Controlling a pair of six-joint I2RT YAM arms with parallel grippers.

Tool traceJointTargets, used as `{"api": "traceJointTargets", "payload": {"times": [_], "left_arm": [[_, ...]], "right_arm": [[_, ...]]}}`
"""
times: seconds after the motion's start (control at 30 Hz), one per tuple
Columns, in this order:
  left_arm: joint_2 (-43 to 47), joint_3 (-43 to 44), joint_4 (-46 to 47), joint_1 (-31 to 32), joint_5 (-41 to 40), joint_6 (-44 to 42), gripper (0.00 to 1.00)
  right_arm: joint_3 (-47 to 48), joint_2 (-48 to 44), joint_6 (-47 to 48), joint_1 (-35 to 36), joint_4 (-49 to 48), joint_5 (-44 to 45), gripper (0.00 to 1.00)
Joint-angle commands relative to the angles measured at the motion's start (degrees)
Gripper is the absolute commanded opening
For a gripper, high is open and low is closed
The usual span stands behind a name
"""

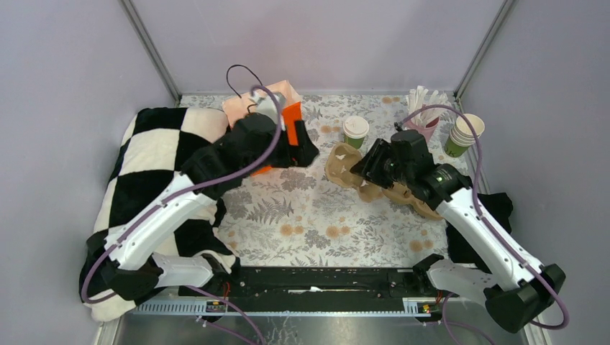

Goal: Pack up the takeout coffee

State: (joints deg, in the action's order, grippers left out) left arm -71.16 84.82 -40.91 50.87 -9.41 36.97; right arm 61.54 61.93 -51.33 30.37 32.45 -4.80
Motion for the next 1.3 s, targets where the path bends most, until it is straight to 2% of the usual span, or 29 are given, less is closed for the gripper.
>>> {"api": "traceJointTargets", "payload": {"times": [0.0,0.17,0.37,0.57,0.7,0.8,0.87,1.0,1.07,1.2,1.27], "left_arm": [[3.12,7.96,-4.75,-10.02,-4.60,-6.53,0.95],[0.34,15.17,-6.48,-23.52,-4.94,-12.57,0.99],[-8.50,24.78,-9.63,-35.77,-5.00,-13.77,0.99],[-16.11,24.24,-1.08,-45.98,12.24,-15.50,0.99],[-23.07,25.96,1.40,-50.05,19.35,-17.36,0.98],[-27.20,25.41,5.24,-51.44,25.46,-17.86,0.91],[-29.51,25.00,7.96,-52.33,29.65,-18.07,0.85],[-33.83,26.21,11.03,-52.94,32.72,-17.45,0.71],[-35.55,27.50,12.10,-53.19,32.95,-16.97,0.57],[-37.31,30.11,13.51,-53.27,35.88,-15.53,0.24],[-36.25,28.59,15.26,-53.20,38.95,-13.66,0.10]], "right_arm": [[5.55,-5.87,14.55,-0.05,7.54,7.59,0.50],[8.76,-9.25,21.31,-0.05,12.11,11.51,0.52],[15.17,-5.05,24.78,-0.08,11.19,12.02,0.52],[23.94,4.42,30.12,-0.05,9.34,11.22,0.51],[28.62,9.21,34.66,-0.13,9.89,2.59,0.51],[27.94,10.49,36.27,-0.05,8.76,-1.96,0.51],[27.78,10.89,37.53,-0.09,8.71,-2.03,0.51],[27.85,10.52,37.99,-0.09,8.92,-0.98,0.51],[25.57,9.17,37.70,-0.11,7.83,-0.62,0.51],[22.51,6.65,37.76,-0.10,6.50,1.30,0.51],[23.15,6.26,38.45,-0.12,6.53,1.15,0.52]]}}
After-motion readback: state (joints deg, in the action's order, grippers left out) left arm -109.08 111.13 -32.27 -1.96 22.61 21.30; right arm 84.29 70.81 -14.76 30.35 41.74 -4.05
